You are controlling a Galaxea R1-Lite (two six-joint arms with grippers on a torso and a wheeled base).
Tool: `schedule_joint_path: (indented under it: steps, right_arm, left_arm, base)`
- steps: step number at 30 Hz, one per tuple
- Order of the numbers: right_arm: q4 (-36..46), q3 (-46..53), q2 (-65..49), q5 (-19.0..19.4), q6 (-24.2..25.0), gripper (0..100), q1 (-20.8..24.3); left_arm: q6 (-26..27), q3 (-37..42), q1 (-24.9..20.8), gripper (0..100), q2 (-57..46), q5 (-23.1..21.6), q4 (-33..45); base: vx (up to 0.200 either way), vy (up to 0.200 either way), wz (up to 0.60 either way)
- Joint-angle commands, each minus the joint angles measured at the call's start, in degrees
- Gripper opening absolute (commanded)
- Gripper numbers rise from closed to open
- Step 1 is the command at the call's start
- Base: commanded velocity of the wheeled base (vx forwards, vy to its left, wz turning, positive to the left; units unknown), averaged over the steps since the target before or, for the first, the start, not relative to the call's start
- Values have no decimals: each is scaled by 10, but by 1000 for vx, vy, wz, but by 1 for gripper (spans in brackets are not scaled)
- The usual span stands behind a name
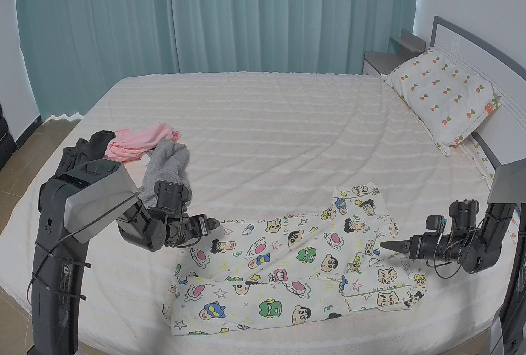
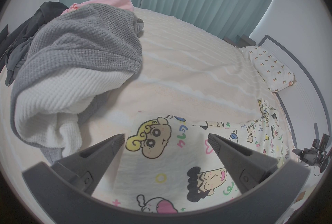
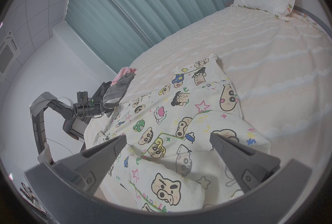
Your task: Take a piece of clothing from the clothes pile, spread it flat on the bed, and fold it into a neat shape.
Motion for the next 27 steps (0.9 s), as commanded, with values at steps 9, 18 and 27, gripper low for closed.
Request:
schedule_joint_path:
  steps: [9,18,27]
  right_arm:
    - [0,-8,1,-2,1,100,-3]
    - [161,-179,1,-74,4,100,-5]
    - [337,-377,65,-79,5,100,10]
  left_arm:
    - [-34,-7,-16,0,7,2,-5]
    - [-51,-8,-12,0,-15,48,-37]
    - [-51,-10,-16,0,-27,73,-38]
  base:
    - [0,0,0]
    - [0,0,0]
    - [0,0,0]
